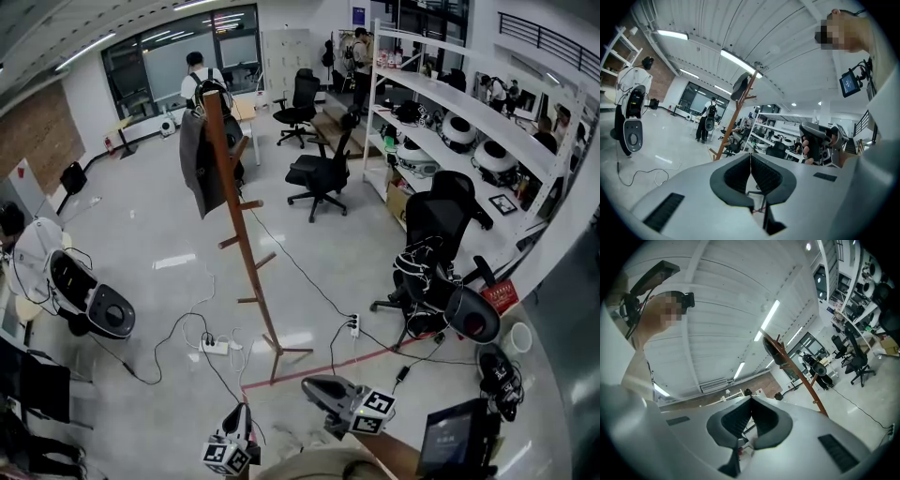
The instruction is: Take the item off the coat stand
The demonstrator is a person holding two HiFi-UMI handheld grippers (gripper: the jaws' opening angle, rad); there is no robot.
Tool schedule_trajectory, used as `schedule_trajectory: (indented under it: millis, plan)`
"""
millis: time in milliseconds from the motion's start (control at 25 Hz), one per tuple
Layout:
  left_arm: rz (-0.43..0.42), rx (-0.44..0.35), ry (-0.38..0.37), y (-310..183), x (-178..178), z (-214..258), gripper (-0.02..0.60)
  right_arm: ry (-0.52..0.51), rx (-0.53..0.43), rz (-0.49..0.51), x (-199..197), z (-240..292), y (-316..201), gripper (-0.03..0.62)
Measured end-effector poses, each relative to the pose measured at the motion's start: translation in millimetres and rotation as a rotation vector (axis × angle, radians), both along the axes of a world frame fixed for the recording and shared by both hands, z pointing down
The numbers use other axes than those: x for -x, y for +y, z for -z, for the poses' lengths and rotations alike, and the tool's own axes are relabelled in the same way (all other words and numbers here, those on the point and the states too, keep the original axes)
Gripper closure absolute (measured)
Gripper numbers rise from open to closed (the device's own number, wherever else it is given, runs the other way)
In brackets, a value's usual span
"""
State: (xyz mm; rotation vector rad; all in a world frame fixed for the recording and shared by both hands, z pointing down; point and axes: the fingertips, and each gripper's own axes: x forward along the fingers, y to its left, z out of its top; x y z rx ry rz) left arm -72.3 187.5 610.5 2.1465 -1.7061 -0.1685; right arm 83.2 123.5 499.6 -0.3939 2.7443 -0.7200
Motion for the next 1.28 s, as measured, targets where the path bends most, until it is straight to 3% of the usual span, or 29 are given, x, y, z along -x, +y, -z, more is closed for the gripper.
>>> schedule_trajectory:
  millis: [320, 880, 1280]
  plan:
    - [-0.042, 0.019, -0.003, -23, 32, 4, 0.563, 0.015, -0.003, -0.051, 25, 13, -13, 0.579]
    - [-0.128, -0.027, -0.011, -65, 91, 8, 0.563, 0.034, -0.026, -0.172, 64, 11, -55, 0.579]
    - [-0.124, -0.047, -0.01, -81, 137, 0, 0.563, 0.017, -0.025, -0.15, 113, 2, -58, 0.579]
